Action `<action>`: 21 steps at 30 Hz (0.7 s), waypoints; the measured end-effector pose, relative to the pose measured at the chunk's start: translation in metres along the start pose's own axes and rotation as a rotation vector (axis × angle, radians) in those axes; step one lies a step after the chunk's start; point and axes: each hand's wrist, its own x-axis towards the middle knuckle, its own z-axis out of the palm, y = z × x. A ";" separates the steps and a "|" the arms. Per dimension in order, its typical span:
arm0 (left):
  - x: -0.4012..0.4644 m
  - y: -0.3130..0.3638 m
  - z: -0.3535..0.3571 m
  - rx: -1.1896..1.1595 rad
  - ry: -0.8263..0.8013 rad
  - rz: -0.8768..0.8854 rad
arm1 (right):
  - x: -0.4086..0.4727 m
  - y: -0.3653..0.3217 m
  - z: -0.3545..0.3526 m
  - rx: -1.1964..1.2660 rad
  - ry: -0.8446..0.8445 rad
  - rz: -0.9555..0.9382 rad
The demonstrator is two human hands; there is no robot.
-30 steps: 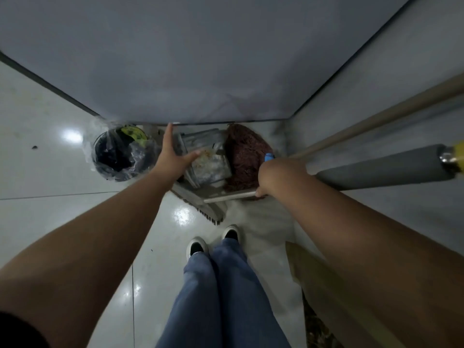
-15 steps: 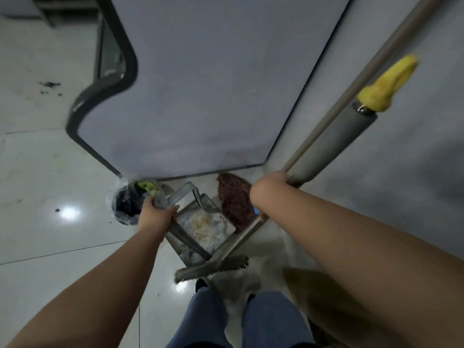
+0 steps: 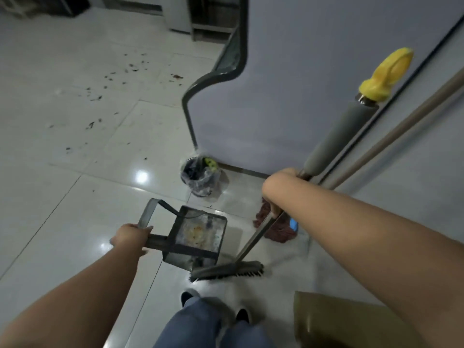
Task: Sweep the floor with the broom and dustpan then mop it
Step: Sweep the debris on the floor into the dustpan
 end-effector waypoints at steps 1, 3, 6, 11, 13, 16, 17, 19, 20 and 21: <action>-0.004 -0.018 -0.012 0.163 0.029 -0.047 | -0.004 -0.009 -0.004 -0.036 0.029 -0.016; -0.017 -0.047 -0.031 0.359 0.025 -0.124 | -0.014 -0.031 -0.013 -0.070 0.063 -0.043; -0.020 -0.095 -0.036 0.135 -0.107 -0.114 | -0.031 -0.059 -0.023 -0.039 0.096 -0.073; -0.004 -0.155 -0.057 -0.320 0.001 -0.304 | -0.046 -0.109 -0.040 -0.066 0.077 -0.073; 0.012 -0.185 -0.074 -0.594 0.024 -0.414 | -0.051 -0.134 -0.048 -0.067 0.081 -0.079; 0.028 -0.234 -0.101 -0.921 0.026 -0.499 | -0.059 -0.174 -0.059 -0.068 0.086 -0.094; 0.030 -0.246 -0.109 -1.019 0.002 -0.538 | -0.061 -0.188 -0.064 -0.066 0.085 -0.094; 0.030 -0.265 -0.123 -1.188 -0.030 -0.614 | -0.065 -0.213 -0.072 -0.072 0.076 -0.094; 0.031 -0.275 -0.131 -1.267 -0.039 -0.667 | -0.065 -0.224 -0.076 -0.069 0.069 -0.094; 0.029 -0.281 -0.137 -1.368 -0.036 -0.715 | -0.066 -0.234 -0.081 -0.058 0.067 -0.092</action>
